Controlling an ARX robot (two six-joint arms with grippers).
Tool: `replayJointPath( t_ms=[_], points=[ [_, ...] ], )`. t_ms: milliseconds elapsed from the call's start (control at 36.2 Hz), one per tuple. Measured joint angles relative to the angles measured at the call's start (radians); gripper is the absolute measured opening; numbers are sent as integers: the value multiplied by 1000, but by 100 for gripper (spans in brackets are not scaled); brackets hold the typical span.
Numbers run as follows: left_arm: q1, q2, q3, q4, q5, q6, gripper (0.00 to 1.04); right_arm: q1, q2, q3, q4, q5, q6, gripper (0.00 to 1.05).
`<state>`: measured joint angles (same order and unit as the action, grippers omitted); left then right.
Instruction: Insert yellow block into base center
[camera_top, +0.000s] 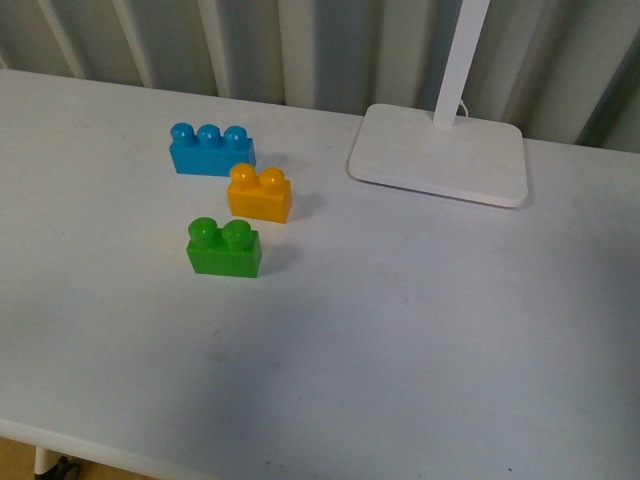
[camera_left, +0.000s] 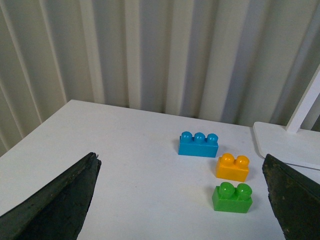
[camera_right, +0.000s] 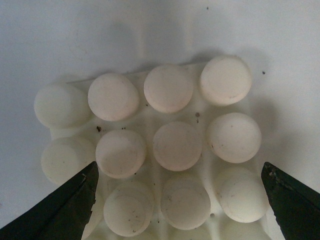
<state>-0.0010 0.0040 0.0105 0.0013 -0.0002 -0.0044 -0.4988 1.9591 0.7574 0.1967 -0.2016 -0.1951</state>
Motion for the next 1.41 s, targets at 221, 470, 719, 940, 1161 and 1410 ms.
replayJointPath(
  t_ms=[221,470,719,940,1161,1410],
  points=[
    [0,0,0,0,0,0,98,2,35,38,-20,-1,9,95],
    [0,0,0,0,0,0,98,28,35,45,-59,8,22,96],
    [0,0,0,0,0,0,98,94,5,0,-61,51,54,96],
    [0,0,0,0,0,0,98,246,-13,-68,-26,86,177,96],
    [0,0,0,0,0,0,98,417,-11,-56,-21,149,321,96],
    [0,0,0,0,0,0,98,661,41,55,-67,188,538,96]
  ],
)
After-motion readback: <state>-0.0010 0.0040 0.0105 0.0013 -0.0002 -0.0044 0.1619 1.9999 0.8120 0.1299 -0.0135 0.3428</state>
